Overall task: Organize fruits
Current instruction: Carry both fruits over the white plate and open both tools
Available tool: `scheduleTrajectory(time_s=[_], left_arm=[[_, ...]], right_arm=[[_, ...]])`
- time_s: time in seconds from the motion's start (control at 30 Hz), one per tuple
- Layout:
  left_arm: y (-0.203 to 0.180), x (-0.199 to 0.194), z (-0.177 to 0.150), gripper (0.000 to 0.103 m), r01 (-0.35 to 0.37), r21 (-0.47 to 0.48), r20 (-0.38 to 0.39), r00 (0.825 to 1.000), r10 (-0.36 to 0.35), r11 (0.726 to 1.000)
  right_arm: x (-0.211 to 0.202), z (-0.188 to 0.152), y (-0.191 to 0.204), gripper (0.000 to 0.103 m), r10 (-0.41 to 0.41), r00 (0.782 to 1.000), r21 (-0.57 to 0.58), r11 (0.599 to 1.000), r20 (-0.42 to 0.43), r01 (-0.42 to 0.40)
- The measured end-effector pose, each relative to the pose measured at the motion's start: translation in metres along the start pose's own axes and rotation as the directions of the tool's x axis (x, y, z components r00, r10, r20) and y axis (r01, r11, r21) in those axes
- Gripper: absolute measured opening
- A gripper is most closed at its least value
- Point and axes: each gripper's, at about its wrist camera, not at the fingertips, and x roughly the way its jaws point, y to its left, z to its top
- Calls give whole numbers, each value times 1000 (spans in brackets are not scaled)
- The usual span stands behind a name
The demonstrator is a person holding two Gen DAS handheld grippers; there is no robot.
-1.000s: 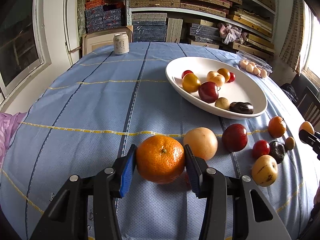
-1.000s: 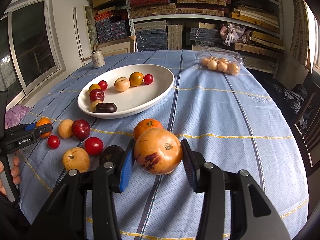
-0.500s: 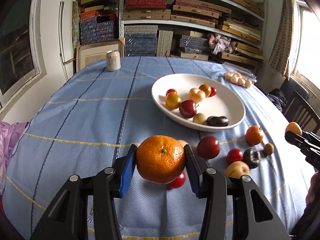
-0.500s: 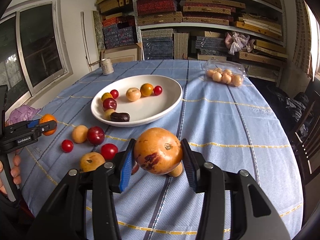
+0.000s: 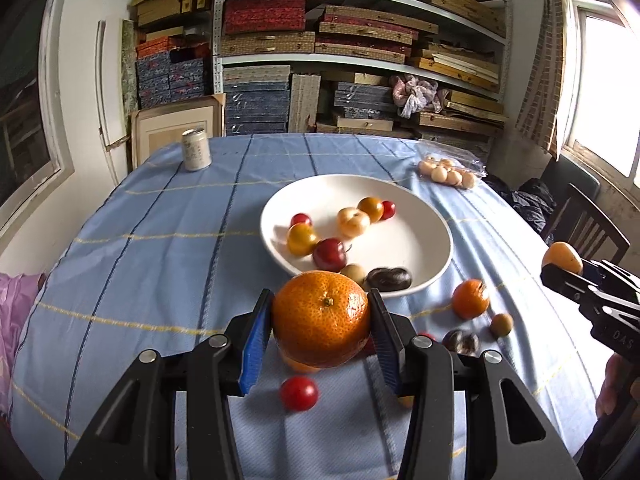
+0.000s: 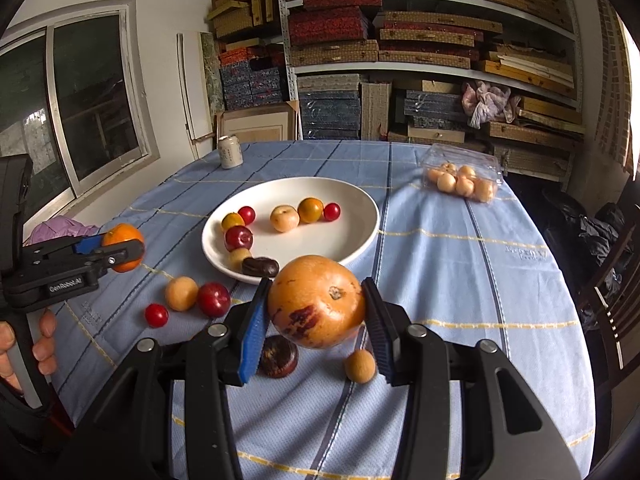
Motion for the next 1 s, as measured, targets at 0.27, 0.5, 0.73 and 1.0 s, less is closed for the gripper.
scheduleTrajectory(time_s=[0.27,0.5,0.73,1.0], left_arm=[[-11,22,21,48,-4,15,-6,1000,4,1000],[-14,55,41,48,-3,15,-22,1000,3,1000],[-22,105,57,48,13,17,-82,997,-11,1000],[-30,147,54,48,15,30,-129,992,-11,999]], right_arm=[[18,29,-5,44,0,1000,-11,1000,-3,0],[56,46,-12,44,9,999,-9,1000,-46,-9],[110,60,-16,44,26,994,-6,1000,-107,-26],[169,65,-32,44,66,977,50,997,-204,-57]])
